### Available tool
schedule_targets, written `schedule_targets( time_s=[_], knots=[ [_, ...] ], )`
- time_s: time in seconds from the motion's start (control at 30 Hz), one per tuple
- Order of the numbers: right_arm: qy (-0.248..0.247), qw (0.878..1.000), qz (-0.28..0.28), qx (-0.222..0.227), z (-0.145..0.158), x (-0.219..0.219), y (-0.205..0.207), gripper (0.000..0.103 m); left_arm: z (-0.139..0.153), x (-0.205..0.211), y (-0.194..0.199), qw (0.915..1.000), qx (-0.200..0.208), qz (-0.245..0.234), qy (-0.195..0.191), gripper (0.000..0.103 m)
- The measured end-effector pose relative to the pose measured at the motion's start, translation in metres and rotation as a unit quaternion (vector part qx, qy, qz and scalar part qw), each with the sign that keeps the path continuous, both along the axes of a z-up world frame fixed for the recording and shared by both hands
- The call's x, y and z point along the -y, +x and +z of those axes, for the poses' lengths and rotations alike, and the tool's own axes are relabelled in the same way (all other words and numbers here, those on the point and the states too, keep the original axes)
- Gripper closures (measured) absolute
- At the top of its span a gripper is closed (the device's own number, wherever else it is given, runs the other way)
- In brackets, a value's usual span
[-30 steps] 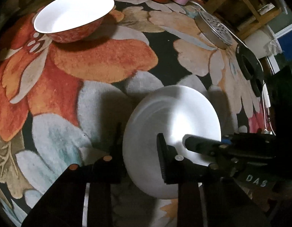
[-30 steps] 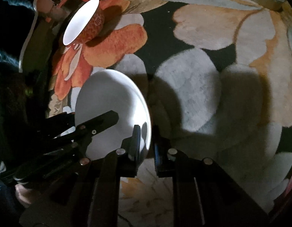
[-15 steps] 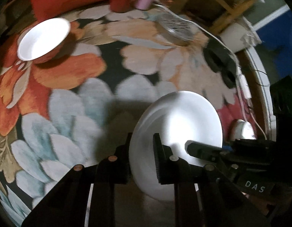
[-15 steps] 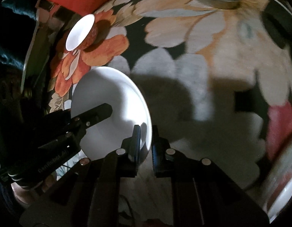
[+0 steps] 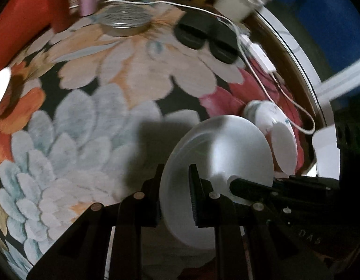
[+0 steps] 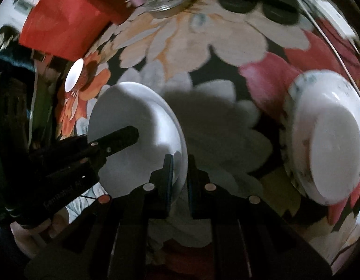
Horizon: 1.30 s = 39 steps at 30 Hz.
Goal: Organize plates and bowls
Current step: 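Carry the white bowl with the left tool over the plate stack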
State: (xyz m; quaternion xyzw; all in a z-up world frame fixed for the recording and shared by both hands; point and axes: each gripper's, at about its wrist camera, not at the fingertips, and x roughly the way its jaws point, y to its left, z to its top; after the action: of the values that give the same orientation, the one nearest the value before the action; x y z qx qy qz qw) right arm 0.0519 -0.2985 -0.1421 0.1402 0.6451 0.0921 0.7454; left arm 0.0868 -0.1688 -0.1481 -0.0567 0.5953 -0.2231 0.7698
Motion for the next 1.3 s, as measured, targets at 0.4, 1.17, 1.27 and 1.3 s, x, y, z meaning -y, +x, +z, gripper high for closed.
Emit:
schedule_targets(
  time_s=[0.4, 1.17, 1.27, 1.3],
  knots=[
    [-0.008, 0.997, -0.072, 0.004, 0.014, 0.083, -0.031, 0.092, 0.005, 0.086, -0.016, 0.9985, -0.002, -0.049, -0.024, 0.085],
    [-0.015, 0.985, -0.174, 0.007, 0.009, 0.189, -0.049, 0.092, -0.007, 0.203, -0.006, 0.9916, -0.001, -0.128, -0.019, 0.085],
    [-0.015, 0.985, -0.175, 0.005, 0.005, 0.190, -0.048, 0.092, -0.010, 0.202, -0.006, 0.9913, -0.006, -0.130, -0.018, 0.085],
    [-0.015, 0.985, -0.174, 0.004, 0.004, 0.190, -0.048, 0.092, -0.012, 0.202, -0.006, 0.9913, -0.008, -0.130, -0.018, 0.085]
  ],
)
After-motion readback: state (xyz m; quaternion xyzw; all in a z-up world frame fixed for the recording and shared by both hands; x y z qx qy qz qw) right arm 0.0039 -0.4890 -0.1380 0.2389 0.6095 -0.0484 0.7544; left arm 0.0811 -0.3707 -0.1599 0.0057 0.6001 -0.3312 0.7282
